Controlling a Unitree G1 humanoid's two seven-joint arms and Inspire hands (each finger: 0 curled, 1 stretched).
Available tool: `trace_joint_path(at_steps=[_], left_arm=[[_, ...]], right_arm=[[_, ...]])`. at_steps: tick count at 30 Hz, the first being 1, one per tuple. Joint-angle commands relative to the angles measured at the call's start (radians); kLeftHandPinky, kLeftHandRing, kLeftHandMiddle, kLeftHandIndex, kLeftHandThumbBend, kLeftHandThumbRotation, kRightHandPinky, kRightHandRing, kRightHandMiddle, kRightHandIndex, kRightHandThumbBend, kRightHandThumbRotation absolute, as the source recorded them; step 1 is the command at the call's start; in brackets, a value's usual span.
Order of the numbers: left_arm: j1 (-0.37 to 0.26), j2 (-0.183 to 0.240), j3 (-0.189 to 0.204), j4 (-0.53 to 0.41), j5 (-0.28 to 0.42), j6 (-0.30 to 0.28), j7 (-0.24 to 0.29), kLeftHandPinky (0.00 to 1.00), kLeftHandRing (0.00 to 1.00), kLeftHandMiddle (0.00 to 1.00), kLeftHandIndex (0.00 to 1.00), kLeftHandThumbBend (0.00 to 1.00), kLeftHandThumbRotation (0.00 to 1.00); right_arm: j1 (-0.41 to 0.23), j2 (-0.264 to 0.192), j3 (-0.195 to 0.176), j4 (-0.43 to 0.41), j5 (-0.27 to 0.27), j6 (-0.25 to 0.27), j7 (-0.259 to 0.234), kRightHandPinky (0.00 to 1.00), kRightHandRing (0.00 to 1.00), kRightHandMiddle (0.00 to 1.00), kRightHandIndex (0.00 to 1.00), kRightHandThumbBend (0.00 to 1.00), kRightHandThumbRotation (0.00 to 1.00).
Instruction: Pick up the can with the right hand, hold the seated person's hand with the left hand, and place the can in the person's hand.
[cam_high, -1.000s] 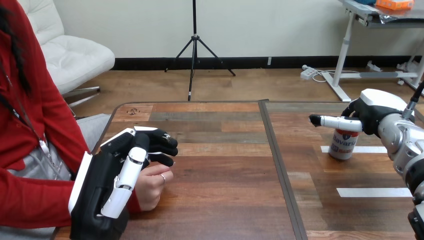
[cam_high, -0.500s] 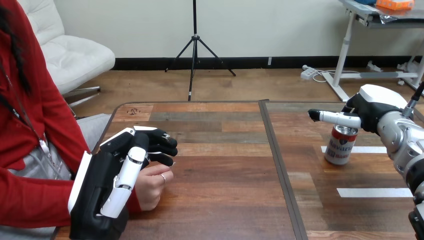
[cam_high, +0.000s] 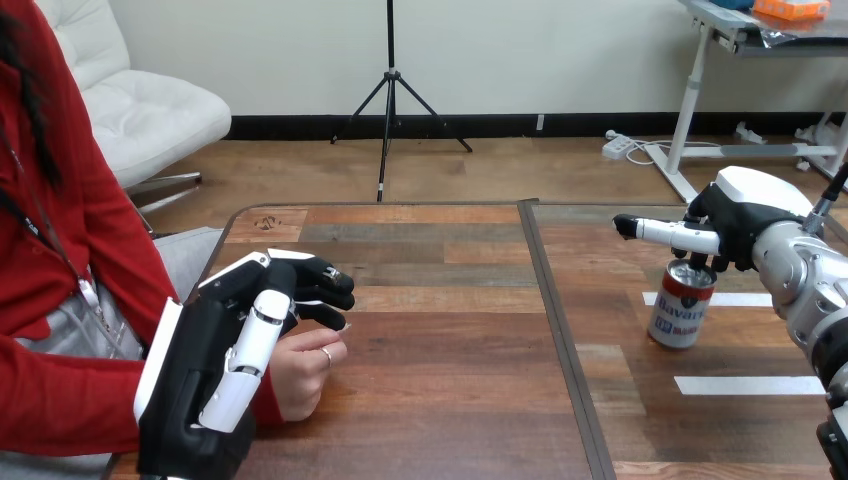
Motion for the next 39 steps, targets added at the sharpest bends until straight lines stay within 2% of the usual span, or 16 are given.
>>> trace_joint_path(at_steps=[1,9,21,27,33,39], left_arm=[[-0.062,-0.005,0.012,0.002,-0.006,-0.009,-0.003,0.49,0.56,0.57,0.51,0.26,0.72],[-0.064,-0.006,0.016,0.004,0.007,-0.011,-0.001,0.48,0.56,0.56,0.50,0.27,0.72],[-0.063,-0.006,0.020,0.011,0.006,-0.013,-0.006,0.47,0.55,0.56,0.49,0.26,0.72],[-0.063,-0.005,0.020,0.012,0.009,-0.013,-0.006,0.47,0.55,0.56,0.49,0.27,0.71],[-0.060,-0.005,0.020,0.014,0.009,-0.012,-0.007,0.47,0.56,0.57,0.49,0.28,0.71],[-0.058,-0.006,0.019,0.014,0.011,-0.008,-0.004,0.48,0.56,0.57,0.49,0.29,0.70]], right_arm=[[-0.024,0.004,-0.004,-0.011,0.009,-0.015,-0.009,0.42,0.42,0.46,0.46,0.91,1.00],[-0.027,0.000,-0.010,-0.013,0.013,-0.023,-0.026,0.40,0.44,0.47,0.44,0.93,1.00],[-0.026,-0.005,-0.026,-0.019,0.025,-0.055,-0.081,0.43,0.50,0.53,0.49,0.92,1.00],[-0.033,-0.005,-0.034,-0.020,0.038,-0.056,-0.092,0.44,0.52,0.55,0.54,0.92,1.00],[-0.041,-0.005,-0.040,-0.021,0.051,-0.052,-0.089,0.34,0.43,0.48,0.54,0.93,1.00],[-0.046,-0.007,-0.048,-0.021,0.060,-0.056,-0.086,0.37,0.48,0.53,0.59,0.96,1.00]])
